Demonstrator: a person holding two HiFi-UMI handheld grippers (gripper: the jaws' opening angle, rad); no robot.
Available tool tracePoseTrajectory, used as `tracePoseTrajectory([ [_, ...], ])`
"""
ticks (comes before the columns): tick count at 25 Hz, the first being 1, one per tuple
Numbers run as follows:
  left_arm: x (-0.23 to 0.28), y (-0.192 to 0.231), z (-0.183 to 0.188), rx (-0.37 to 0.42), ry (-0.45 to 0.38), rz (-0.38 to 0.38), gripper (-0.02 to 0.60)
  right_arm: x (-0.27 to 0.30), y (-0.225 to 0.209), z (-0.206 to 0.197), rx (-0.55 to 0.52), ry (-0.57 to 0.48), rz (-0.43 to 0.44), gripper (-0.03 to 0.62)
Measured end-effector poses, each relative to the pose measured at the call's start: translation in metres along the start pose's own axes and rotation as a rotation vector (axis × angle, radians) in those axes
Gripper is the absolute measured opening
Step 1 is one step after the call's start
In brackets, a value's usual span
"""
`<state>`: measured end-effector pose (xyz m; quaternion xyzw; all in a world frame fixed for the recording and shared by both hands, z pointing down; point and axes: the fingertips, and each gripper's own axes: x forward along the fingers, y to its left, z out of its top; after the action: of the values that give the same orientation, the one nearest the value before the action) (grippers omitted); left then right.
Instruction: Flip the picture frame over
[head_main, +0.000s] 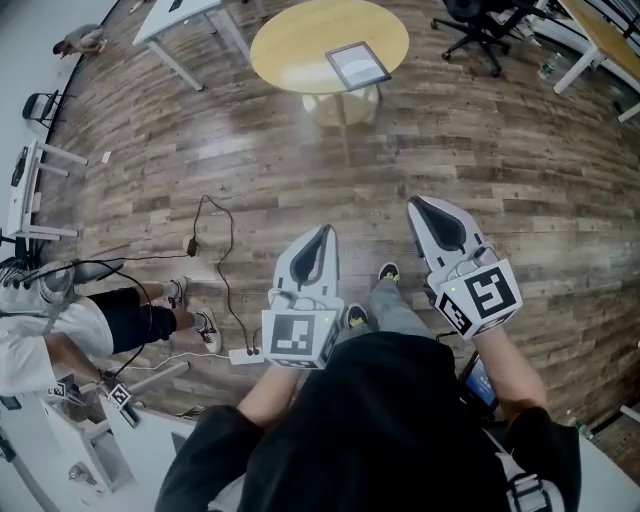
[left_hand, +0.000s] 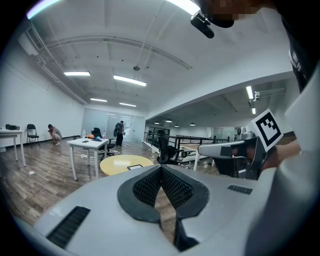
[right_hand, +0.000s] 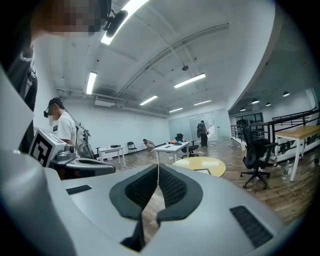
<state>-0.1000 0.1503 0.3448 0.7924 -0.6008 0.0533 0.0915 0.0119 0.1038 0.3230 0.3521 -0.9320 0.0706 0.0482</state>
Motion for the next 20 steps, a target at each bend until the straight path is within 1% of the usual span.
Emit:
tracePoseTrajectory([
  [3, 0.034, -0.005, 0.006, -0.004, 0.012, 0.005, 0.023, 0.011, -0.03, 0.004, 0.011, -0.005, 0.009, 0.02],
  [7, 0.075, -0.013, 0.01, 0.023, 0.031, 0.018, 0.023, 0.021, -0.072, 0.009, 0.026, -0.02, 0.018, 0.02],
  [10, 0.097, -0.016, 0.014, 0.042, 0.036, 0.032, 0.023, 0.027, -0.098, 0.01, 0.033, -0.034, 0.025, 0.02],
  [15, 0.123, -0.02, 0.019, 0.069, 0.048, 0.044, 0.023, 0.035, -0.13, 0.008, 0.066, -0.041, 0.018, 0.02],
  [20, 0.146, -0.018, 0.021, 0.084, 0.057, 0.033, 0.023, 0.048, -0.149, 0.007, 0.073, -0.046, 0.016, 0.02],
])
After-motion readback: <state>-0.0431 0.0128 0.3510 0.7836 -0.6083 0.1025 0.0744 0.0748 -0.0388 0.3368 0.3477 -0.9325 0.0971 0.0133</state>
